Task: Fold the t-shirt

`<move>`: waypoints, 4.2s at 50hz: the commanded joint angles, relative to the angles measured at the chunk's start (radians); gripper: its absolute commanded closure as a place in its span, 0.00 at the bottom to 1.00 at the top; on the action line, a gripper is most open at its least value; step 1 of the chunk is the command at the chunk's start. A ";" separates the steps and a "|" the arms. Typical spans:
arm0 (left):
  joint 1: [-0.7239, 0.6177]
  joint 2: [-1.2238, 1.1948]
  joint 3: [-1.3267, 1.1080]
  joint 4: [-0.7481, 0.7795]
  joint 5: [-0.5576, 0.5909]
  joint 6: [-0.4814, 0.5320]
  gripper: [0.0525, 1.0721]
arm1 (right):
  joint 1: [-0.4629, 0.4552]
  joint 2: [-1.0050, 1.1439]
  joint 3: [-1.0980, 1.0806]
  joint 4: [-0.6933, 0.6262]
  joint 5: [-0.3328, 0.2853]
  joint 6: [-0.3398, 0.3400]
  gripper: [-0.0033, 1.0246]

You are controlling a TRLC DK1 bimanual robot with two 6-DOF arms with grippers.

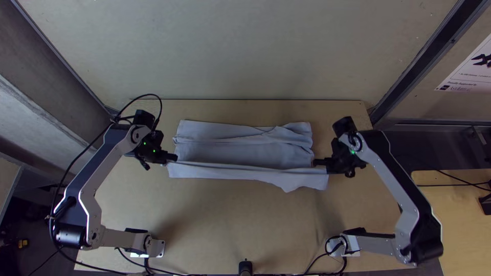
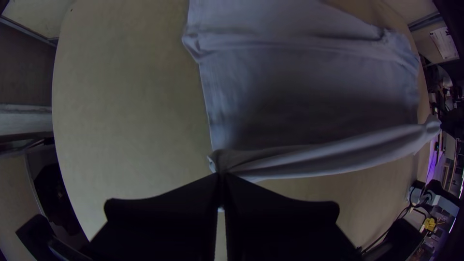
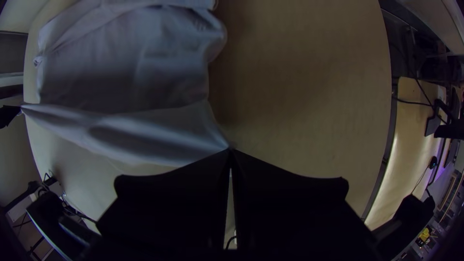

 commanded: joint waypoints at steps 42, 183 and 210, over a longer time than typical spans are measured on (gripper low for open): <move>0.032 0.551 0.626 0.009 -0.009 0.035 0.97 | -0.079 0.665 0.722 0.010 0.032 -0.076 0.97; -0.049 0.527 0.157 0.489 0.582 -0.359 0.04 | -0.222 0.063 0.666 -0.081 -0.017 -0.063 0.04; -0.162 0.619 0.347 0.435 0.240 -0.488 0.97 | -0.171 -0.162 0.277 0.103 -0.017 0.017 0.04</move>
